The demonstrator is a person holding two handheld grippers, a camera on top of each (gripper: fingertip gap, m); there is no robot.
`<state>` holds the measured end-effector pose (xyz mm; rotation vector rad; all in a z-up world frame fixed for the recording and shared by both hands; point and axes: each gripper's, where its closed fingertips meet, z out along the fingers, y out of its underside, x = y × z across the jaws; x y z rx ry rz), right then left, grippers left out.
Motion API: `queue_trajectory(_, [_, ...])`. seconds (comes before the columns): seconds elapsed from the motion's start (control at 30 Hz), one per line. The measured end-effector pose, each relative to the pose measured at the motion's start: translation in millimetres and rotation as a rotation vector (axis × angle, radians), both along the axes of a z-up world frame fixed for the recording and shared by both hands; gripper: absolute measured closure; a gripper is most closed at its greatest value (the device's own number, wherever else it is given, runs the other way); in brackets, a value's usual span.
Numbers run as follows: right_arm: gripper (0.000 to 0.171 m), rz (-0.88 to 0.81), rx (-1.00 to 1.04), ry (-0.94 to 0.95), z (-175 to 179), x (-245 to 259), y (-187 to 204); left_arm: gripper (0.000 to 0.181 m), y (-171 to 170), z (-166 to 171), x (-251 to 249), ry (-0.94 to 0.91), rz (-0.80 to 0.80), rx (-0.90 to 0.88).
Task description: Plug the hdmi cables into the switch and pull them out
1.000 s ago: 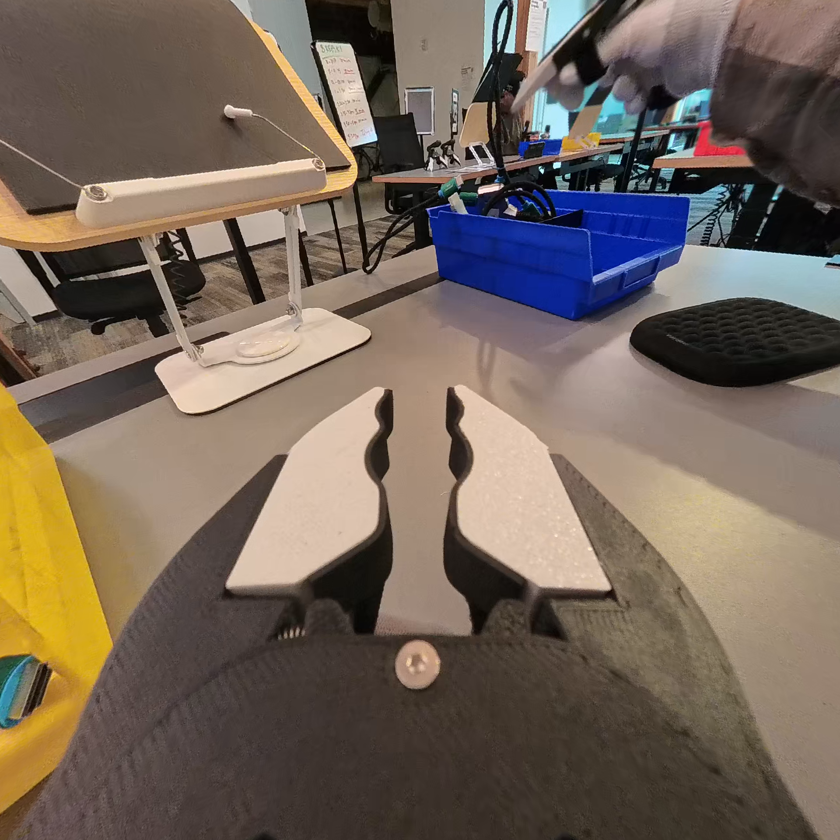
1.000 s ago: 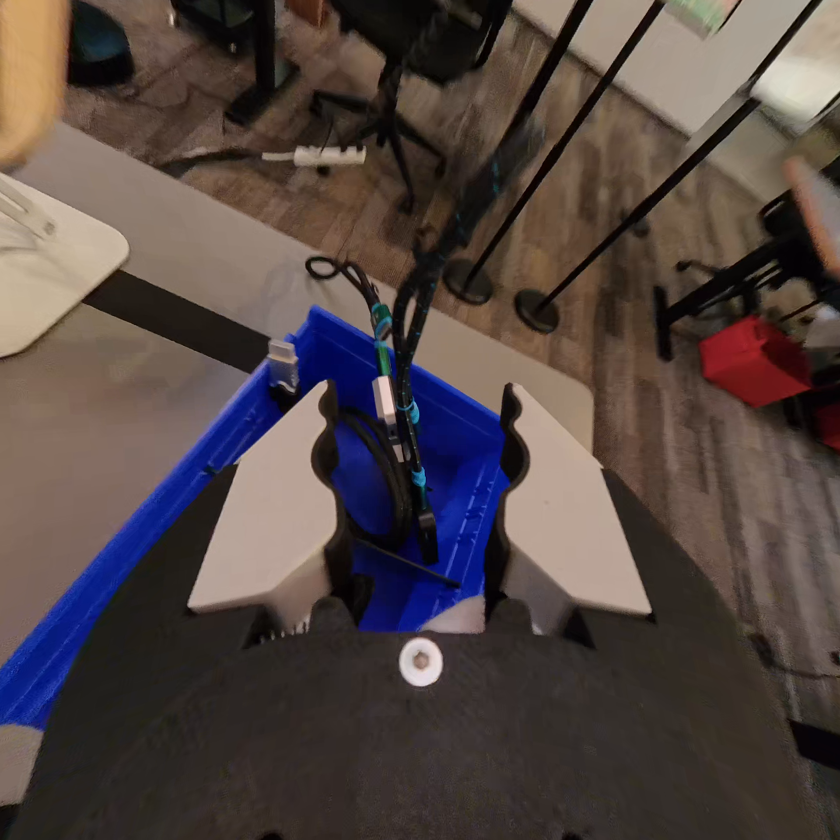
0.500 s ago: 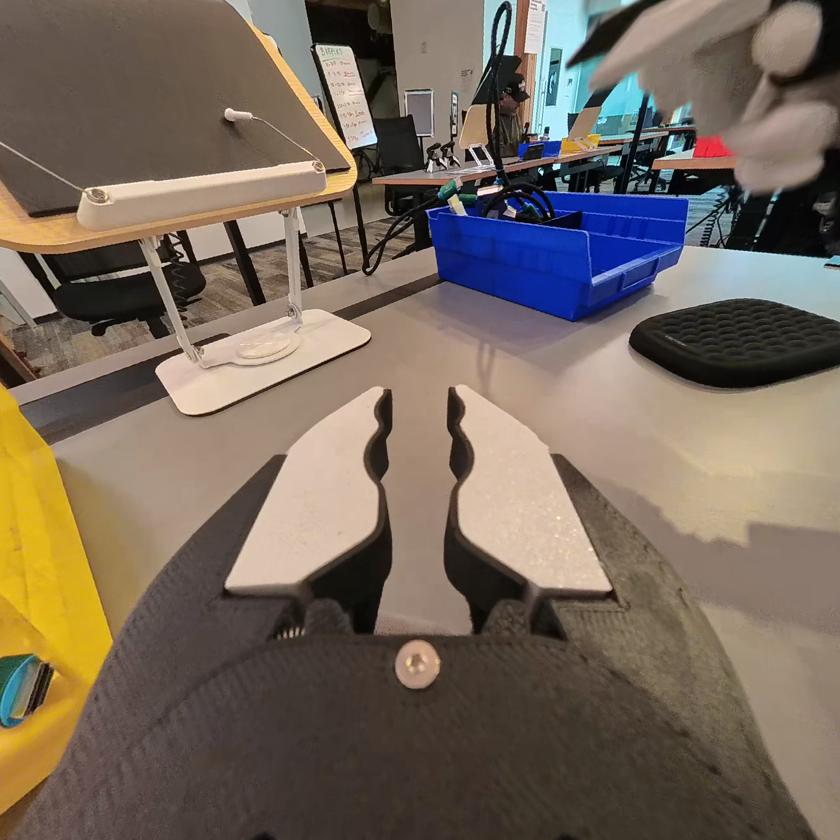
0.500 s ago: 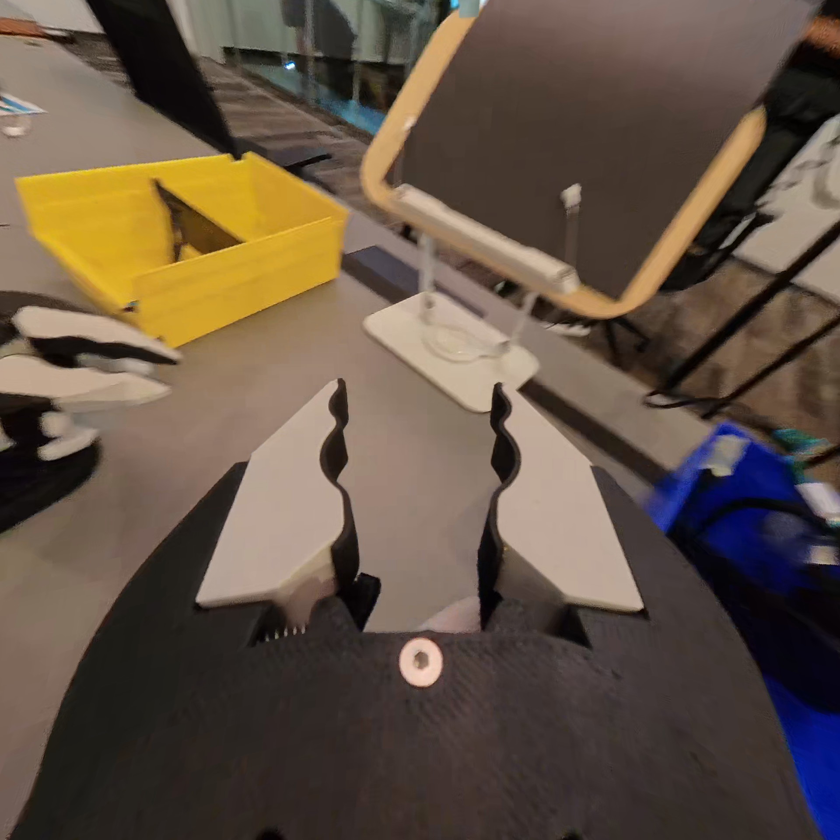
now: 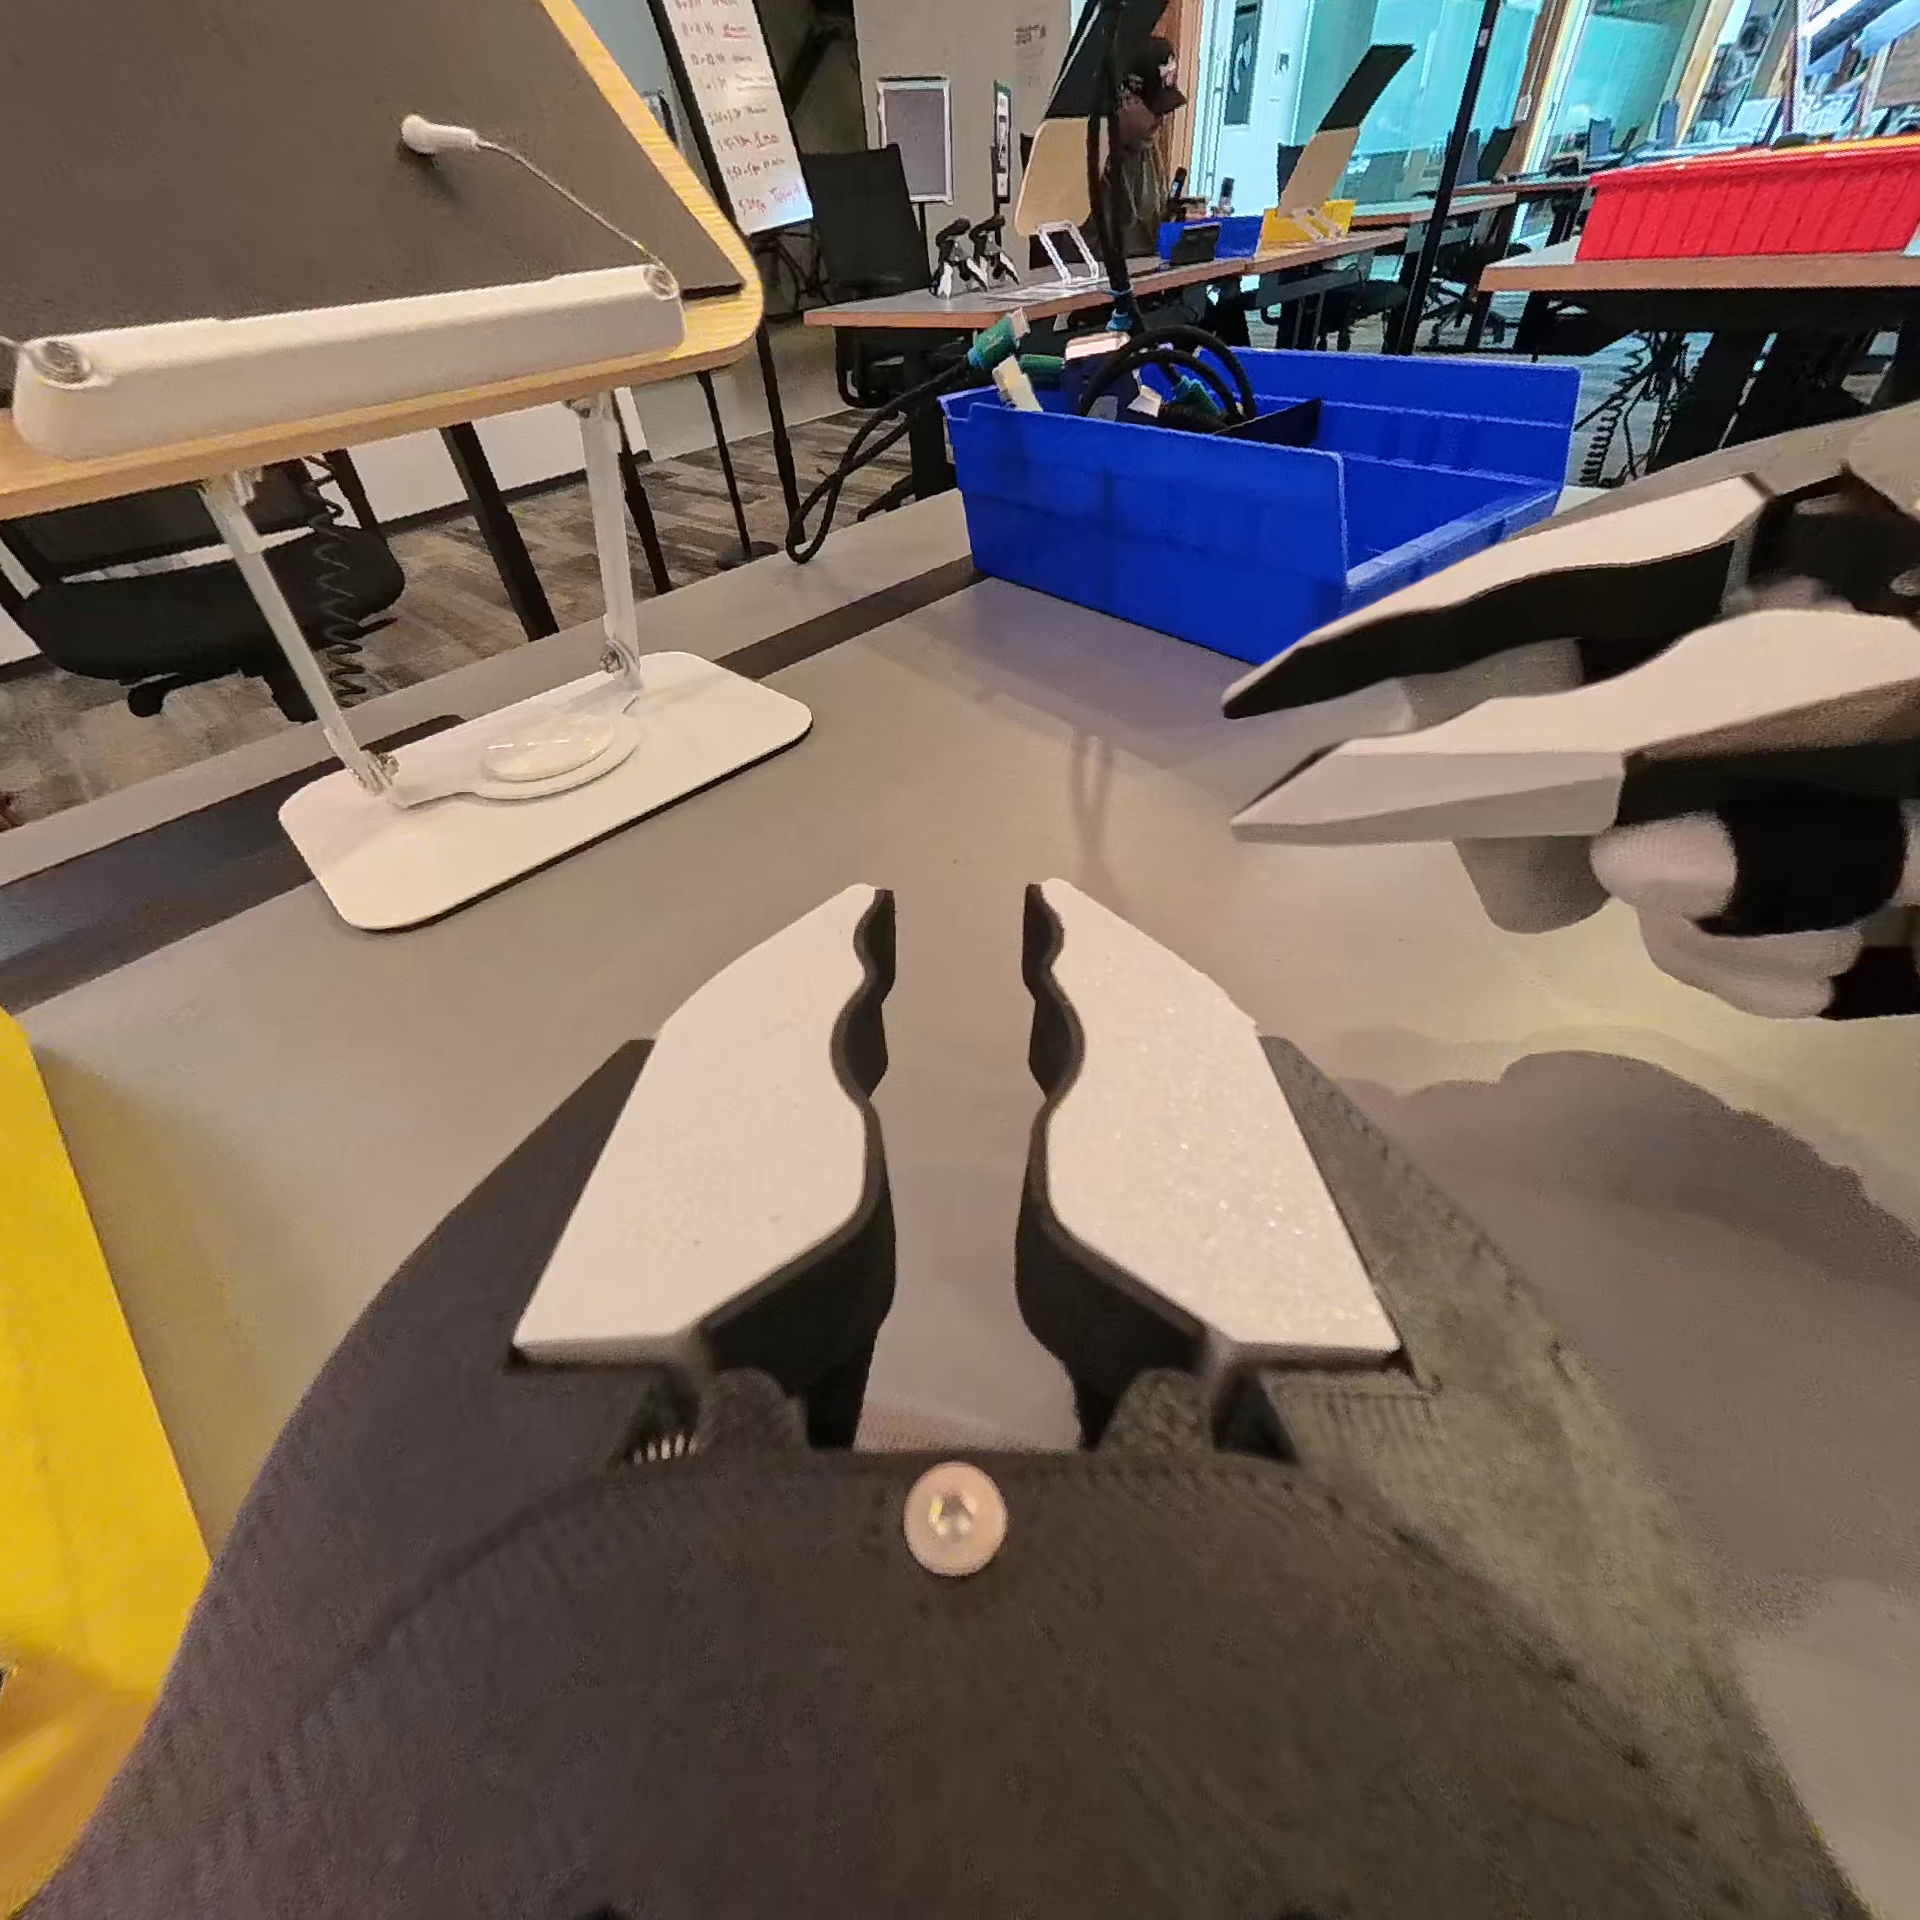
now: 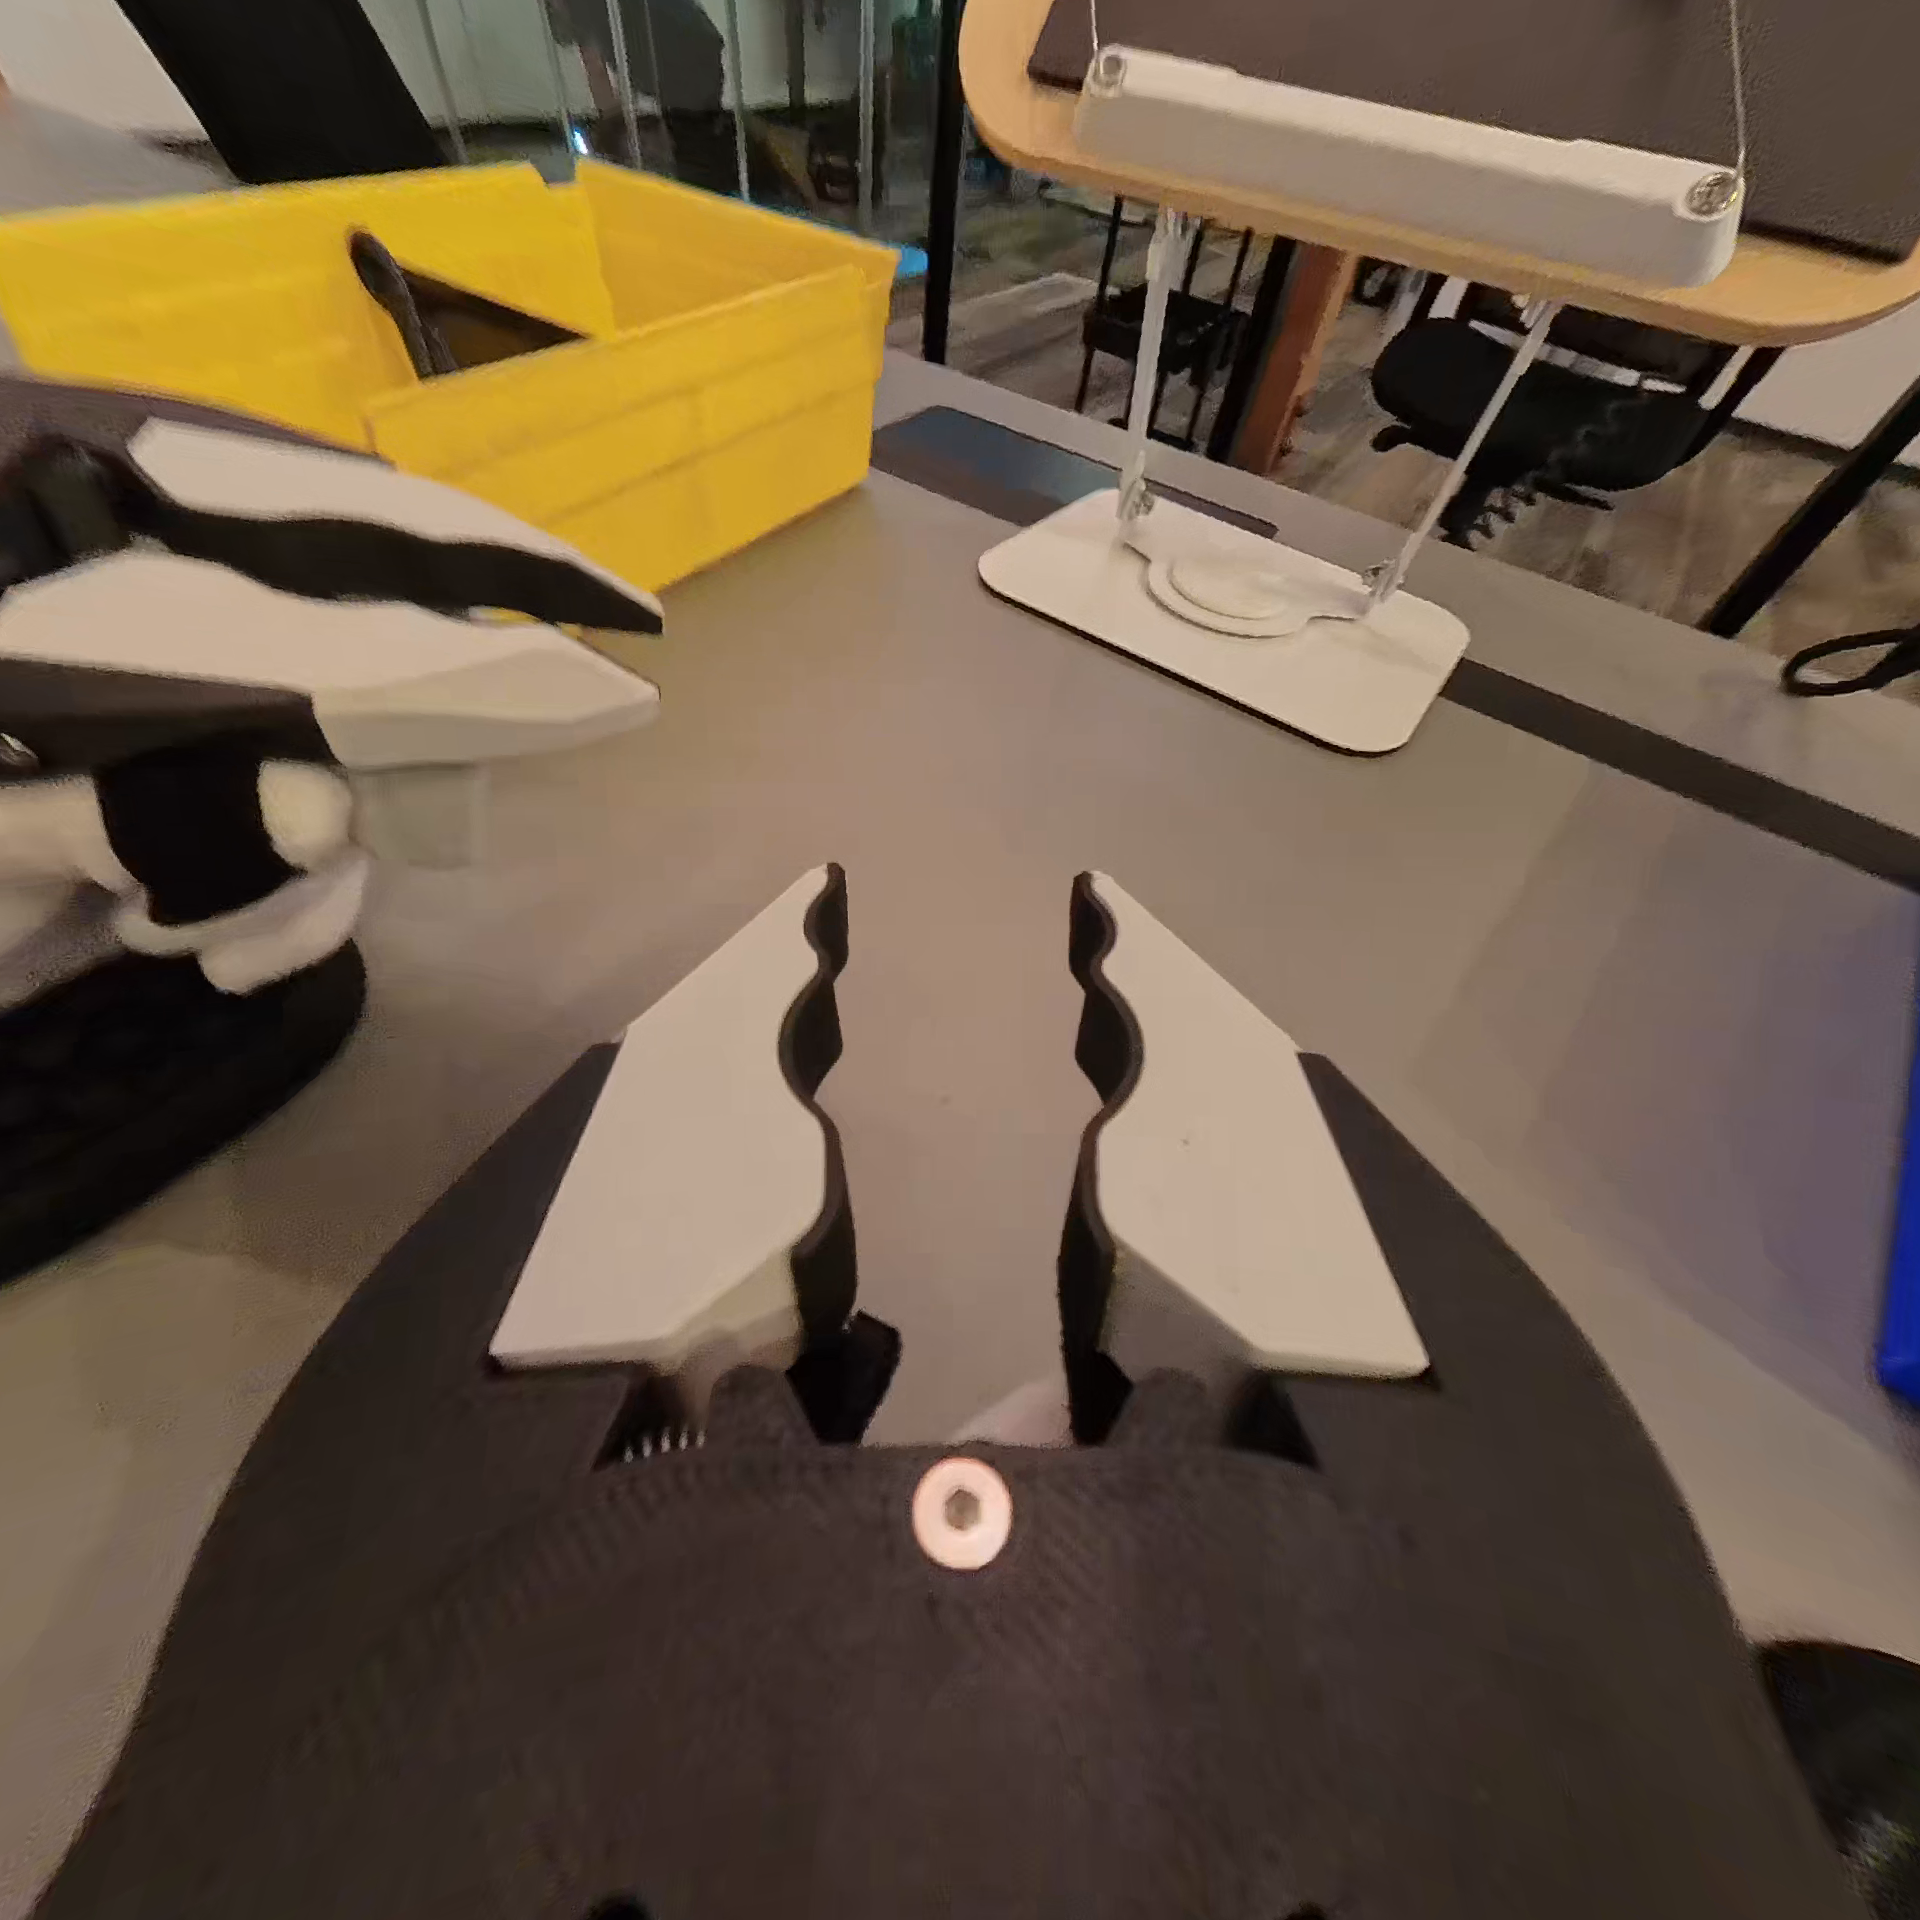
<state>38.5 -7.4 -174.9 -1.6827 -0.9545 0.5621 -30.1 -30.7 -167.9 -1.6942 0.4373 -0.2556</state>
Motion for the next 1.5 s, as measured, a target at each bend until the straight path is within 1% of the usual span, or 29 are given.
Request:
queue_trajectory(0.07, [0.129, -0.012, 0.038, -0.048, -3.2, 6.2, 1.6, 0.158, 2.6, -0.5, 1.2, 0.008, 0.004, 0.0])
queue_trajectory(0.17, [0.131, -0.024, 0.095, -0.066, 0.5, 13.5, 4.4, 0.156, 6.2, 0.0, 0.9, 0.002, 0.012, -0.002])
queue_trajectory(0.3, [0.131, -0.025, 0.235, -0.23, -9.1, 18.8, 7.9, 0.155, 7.9, 2.0, -2.7, -0.028, 0.022, -0.004])
queue_trajectory(0.43, [0.131, -0.009, 0.319, -0.304, -11.8, 15.4, 6.7, 0.153, 7.1, 4.9, -3.0, -0.027, 0.025, 0.009])
queue_trajectory(0.57, [0.133, 0.001, 0.363, -0.34, -13.1, 11.2, 7.0, 0.152, 4.3, 21.0, -4.5, -0.014, 0.045, 0.076])
queue_trajectory(0.63, [0.134, 0.007, 0.364, -0.343, -13.9, 9.5, 7.3, 0.152, 0.5, 35.5, -7.7, -0.011, 0.052, 0.12])
queue_trajectory(0.73, [0.135, 0.016, 0.361, -0.336, -14.9, 5.0, 7.5, 0.153, -5.4, 56.7, -25.6, 0.049, 0.109, 0.207])
queue_trajectory(0.8, [0.136, 0.021, 0.368, -0.33, -13.7, 0.4, 6.9, 0.158, -8.8, 66.4, -45.6, 0.061, 0.168, 0.251])
queue_trajectory(0.9, [0.141, 0.031, 0.365, -0.264, -2.8, -7.1, 4.6, 0.161, -8.4, 56.1, -71.8, 0.118, 0.219, 0.222])
queue_trajectory(1.0, [0.152, 0.037, 0.316, -0.127, 20.7, -14.3, 4.1, 0.162, -8.5, 36.4, -62.2, 0.085, 0.159, 0.135])
queue_trajectory(1.03, [0.152, 0.039, 0.303, -0.078, 33.1, -18.4, 3.2, 0.161, -7.7, 25.1, -53.6, 0.126, 0.143, 0.108])
queue_trajectory(1.1, [0.155, 0.089, 0.302, -0.01, 62.1, -36.4, -5.2, 0.162, -5.5, 0.8, -40.8, 0.297, 0.148, 0.089])
queue_trajectory(1.17, [0.155, 0.183, 0.301, -0.019, 87.0, -68.4, -18.1, 0.163, -4.9, -12.3, -30.2, 0.456, 0.15, 0.103])
queue_trajectory(1.23, [0.155, 0.285, 0.28, -0.046, 112.1, -108.6, -30.5, 0.163, -4.4, -19.0, -23.9, 0.545, 0.148, 0.11])
queue_trajectory(1.3, [0.148, 0.419, 0.2, -0.133, 123.3, -155.4, -45.6, 0.163, -4.6, -26.6, -17.7, 0.609, 0.117, 0.113])
queue_trajectory(1.33, [0.144, 0.49, 0.166, -0.184, 124.4, -179.6, -53.2, 0.164, -5.1, -27.6, -14.1, 0.633, 0.102, 0.129])
queue_trajectory(1.37, [0.144, 0.562, 0.14, -0.249, 120.4, -203.3, -59.4, 0.164, -5.4, -28.1, -11.3, 0.656, 0.092, 0.146])
queue_trajectory(1.4, [0.142, 0.619, 0.114, -0.337, 109.4, -225.0, -61.6, 0.164, -6.0, -28.5, -8.3, 0.679, 0.081, 0.165])
queue_trajectory(1.43, [0.134, 0.646, 0.092, -0.427, 94.8, -245.0, -58.0, 0.165, -6.9, -29.1, -5.1, 0.695, 0.065, 0.182])
queue_trajectory(1.5, [0.131, 0.682, 0.041, -0.565, 63.5, -279.7, -49.1, 0.166, -7.3, -30.2, -3.7, 0.708, 0.058, 0.189])
